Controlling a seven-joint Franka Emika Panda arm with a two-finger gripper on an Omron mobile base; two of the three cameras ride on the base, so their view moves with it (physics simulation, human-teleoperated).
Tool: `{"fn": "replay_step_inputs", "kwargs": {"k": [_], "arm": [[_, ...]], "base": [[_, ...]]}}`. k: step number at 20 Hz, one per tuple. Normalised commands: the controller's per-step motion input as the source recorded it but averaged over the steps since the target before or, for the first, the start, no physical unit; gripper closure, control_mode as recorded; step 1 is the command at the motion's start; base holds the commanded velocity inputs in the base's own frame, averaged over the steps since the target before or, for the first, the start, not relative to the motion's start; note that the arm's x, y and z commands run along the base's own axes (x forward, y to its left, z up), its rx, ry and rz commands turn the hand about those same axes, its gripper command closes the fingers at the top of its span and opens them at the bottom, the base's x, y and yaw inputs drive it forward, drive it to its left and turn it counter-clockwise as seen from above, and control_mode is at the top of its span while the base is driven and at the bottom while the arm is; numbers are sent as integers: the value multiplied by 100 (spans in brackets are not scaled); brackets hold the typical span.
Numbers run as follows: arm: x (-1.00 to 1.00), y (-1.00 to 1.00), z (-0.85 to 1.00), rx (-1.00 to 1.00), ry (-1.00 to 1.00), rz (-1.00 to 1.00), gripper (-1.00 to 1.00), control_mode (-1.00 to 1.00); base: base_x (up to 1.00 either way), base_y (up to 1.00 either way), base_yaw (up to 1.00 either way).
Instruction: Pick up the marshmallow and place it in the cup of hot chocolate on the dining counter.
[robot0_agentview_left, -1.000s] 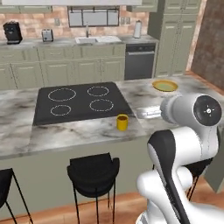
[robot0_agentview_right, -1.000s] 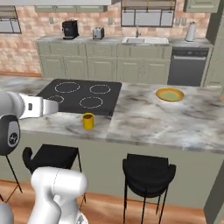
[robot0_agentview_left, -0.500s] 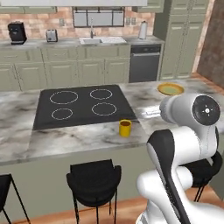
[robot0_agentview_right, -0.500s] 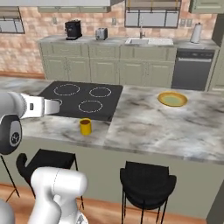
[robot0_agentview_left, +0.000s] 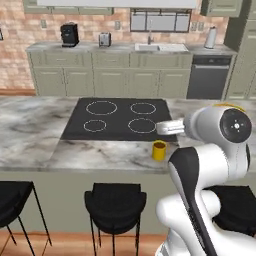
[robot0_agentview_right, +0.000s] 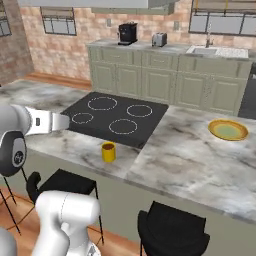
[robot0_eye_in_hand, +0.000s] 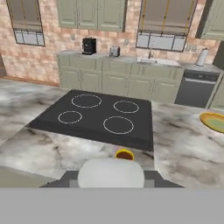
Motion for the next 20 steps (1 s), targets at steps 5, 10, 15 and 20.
{"fn": "replay_step_inputs", "kwargs": {"k": [5,10,15,20], "arm": [[0,0,0,0,0,0,100,100],[34,-9,-6,9,6,12,100,-100],[75,-39,-13,19,9,38,100,-100],[37,-30,-32,12,4,50,100,-100]], "base": [[92,0,52],[53,-1,22],[0,0,0],[0,0,0]]}}
